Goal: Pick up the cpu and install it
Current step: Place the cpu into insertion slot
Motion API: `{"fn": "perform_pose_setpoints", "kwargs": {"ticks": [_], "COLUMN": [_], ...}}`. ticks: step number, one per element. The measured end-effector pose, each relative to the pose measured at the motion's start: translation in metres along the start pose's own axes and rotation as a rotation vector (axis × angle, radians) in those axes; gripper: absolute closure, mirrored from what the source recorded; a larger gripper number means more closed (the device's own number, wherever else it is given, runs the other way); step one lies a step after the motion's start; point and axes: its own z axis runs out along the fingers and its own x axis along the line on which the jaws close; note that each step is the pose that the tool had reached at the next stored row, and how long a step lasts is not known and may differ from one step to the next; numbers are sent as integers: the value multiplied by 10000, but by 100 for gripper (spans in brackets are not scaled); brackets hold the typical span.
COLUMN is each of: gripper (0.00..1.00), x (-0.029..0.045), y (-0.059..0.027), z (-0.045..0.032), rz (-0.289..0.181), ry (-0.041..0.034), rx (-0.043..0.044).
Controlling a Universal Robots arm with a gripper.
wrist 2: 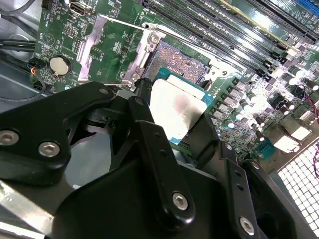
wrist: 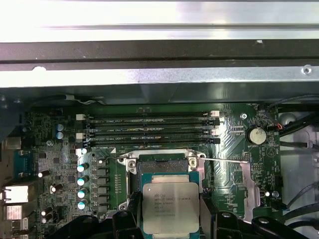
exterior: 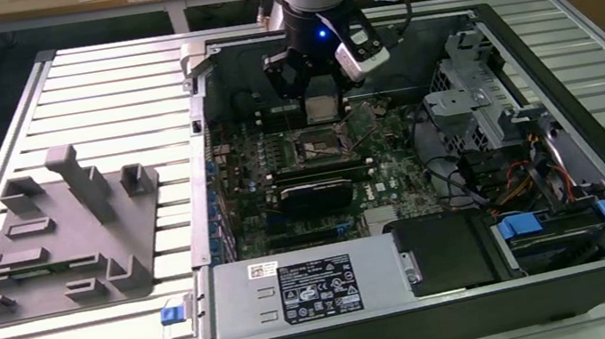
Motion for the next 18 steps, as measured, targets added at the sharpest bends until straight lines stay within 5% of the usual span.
{"fn": "perform_pose_setpoints", "kwargs": {"ticks": [11, 18], "gripper": [45, 45], "x": [0, 0], "y": [0, 0], "z": [1, 3], "rz": [40, 898], "ry": [-2, -41], "rx": [1, 32]}}
